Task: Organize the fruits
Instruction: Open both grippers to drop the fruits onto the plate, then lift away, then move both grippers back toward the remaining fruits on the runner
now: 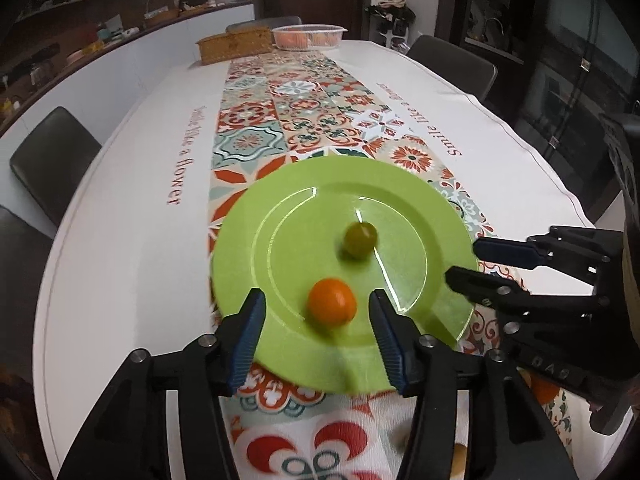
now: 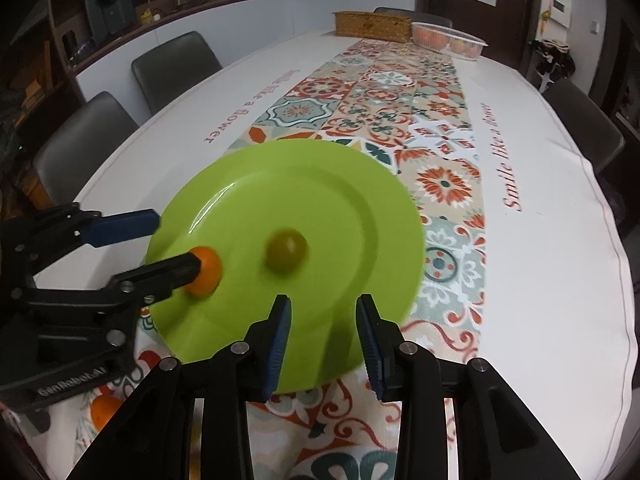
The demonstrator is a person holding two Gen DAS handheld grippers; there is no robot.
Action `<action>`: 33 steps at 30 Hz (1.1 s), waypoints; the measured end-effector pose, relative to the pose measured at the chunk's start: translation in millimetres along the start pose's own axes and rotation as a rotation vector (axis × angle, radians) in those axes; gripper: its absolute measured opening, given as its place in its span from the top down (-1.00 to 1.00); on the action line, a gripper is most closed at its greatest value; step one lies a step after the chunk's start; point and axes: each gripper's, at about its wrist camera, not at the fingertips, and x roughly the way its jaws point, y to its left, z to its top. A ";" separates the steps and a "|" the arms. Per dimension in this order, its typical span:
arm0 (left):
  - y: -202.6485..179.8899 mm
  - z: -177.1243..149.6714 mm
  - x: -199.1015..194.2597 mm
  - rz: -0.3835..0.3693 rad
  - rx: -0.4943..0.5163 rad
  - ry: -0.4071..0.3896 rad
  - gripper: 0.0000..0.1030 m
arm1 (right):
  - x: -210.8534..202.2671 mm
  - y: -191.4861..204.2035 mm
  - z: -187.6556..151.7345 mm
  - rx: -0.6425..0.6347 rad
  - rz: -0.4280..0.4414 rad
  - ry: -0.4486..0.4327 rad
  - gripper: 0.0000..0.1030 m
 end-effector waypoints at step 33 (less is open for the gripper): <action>-51.6 -120.1 -188.2 0.127 -0.031 -0.356 -0.82 | -182.1 52.4 -123.9 -0.001 -0.095 -0.359 -0.46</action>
